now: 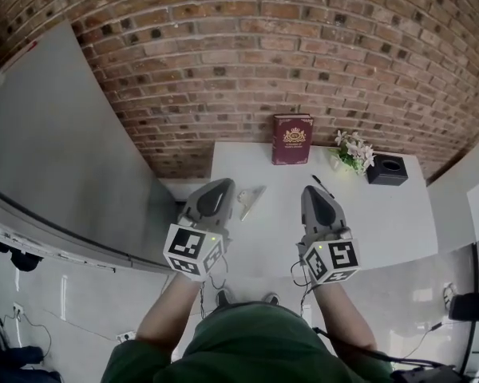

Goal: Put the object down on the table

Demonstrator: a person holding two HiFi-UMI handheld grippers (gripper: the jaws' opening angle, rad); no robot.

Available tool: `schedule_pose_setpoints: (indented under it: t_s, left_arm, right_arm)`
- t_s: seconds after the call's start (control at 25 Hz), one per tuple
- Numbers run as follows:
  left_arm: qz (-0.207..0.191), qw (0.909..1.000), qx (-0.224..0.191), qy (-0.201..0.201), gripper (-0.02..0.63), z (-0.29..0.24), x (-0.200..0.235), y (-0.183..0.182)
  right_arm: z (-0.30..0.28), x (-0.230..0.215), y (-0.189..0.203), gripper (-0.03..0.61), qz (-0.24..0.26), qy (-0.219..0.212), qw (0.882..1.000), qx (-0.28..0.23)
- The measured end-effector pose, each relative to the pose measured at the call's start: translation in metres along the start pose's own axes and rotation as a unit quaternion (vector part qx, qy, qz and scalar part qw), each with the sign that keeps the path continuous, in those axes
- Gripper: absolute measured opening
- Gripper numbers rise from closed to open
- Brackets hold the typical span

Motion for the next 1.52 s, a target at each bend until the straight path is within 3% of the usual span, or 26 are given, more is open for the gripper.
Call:
schedule_pose_setpoints:
  t_s: [0.44, 0.8, 1.52]
  left_arm:
    - [-0.026, 0.9992, -0.030, 0.005, 0.020, -0.007, 0.000, -0.028]
    - [-0.031, 0.9993, -0.021, -0.007, 0.020, -0.015, 0.013, -0.014]
    - [-0.025, 0.9996, -0.013, -0.006, 0.020, -0.021, 0.020, -0.005]
  right_arm:
    - [-0.001, 0.001, -0.034, 0.002, 0.040, 0.005, 0.998, -0.037]
    - [-0.007, -0.009, -0.024, 0.002, 0.031, 0.023, 0.999, -0.021]
    - [-0.017, -0.007, -0.014, 0.002, 0.037, 0.021, 0.999, -0.011]
Point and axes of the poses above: the fingertips, and each gripper's own axes: z backward along the fingers, x to its left, y out of its underside, the point moved 1 cm from there along z, backward along the fingers, and after that the axes turned 5 degrees about y, right-handed, at the moved point
